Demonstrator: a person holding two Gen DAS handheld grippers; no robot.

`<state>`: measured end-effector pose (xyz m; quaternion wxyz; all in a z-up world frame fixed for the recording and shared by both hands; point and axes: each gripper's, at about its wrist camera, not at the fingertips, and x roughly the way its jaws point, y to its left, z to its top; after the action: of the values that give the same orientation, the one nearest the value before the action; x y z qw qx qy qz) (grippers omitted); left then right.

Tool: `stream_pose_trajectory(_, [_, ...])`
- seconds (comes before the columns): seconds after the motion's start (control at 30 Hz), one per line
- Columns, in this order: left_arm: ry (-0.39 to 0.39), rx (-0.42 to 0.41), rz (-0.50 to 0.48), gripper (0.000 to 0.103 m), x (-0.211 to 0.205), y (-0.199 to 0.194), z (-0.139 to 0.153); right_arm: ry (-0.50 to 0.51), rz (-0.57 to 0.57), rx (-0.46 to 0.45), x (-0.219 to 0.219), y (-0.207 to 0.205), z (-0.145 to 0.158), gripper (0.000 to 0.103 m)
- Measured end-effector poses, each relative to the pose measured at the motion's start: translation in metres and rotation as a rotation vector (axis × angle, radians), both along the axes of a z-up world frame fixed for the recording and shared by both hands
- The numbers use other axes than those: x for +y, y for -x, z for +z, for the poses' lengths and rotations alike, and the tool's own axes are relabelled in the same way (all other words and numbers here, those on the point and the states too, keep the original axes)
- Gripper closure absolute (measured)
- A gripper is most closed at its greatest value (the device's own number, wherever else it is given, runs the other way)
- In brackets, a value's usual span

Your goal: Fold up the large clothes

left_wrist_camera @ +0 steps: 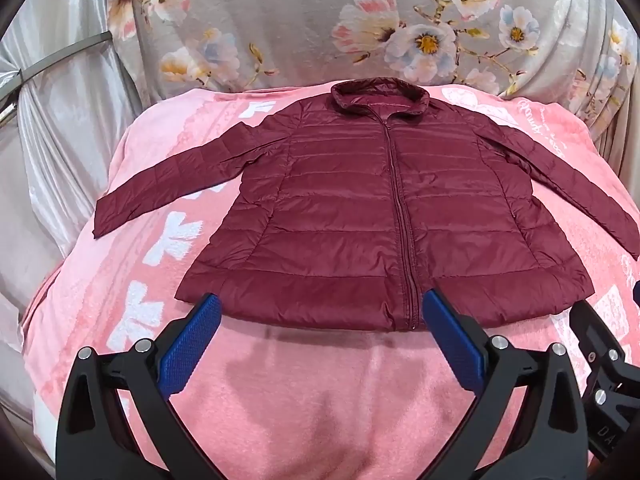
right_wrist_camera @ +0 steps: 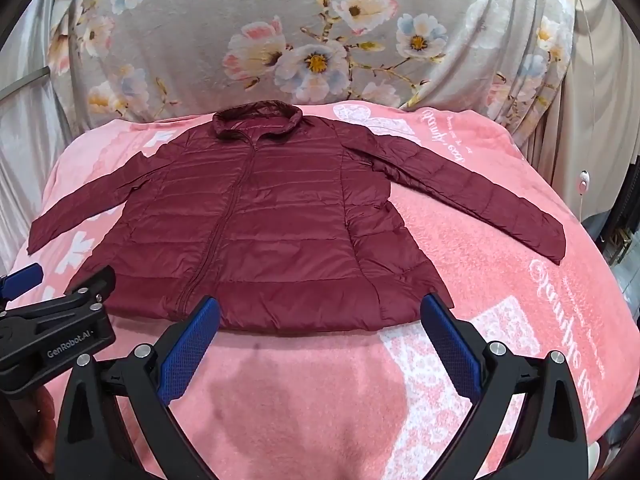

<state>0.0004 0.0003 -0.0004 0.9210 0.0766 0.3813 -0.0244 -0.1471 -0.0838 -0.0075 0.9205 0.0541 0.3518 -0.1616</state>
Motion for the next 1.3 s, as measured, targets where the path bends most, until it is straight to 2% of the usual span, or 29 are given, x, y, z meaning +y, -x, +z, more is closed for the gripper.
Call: stream_pose_trajectory(1.3, [-0.01,0.019,0.004,0.005,-0.004,-0.002,-0.011,0.009,0.021,0.018,0.01,-0.011,-0.002,0.005])
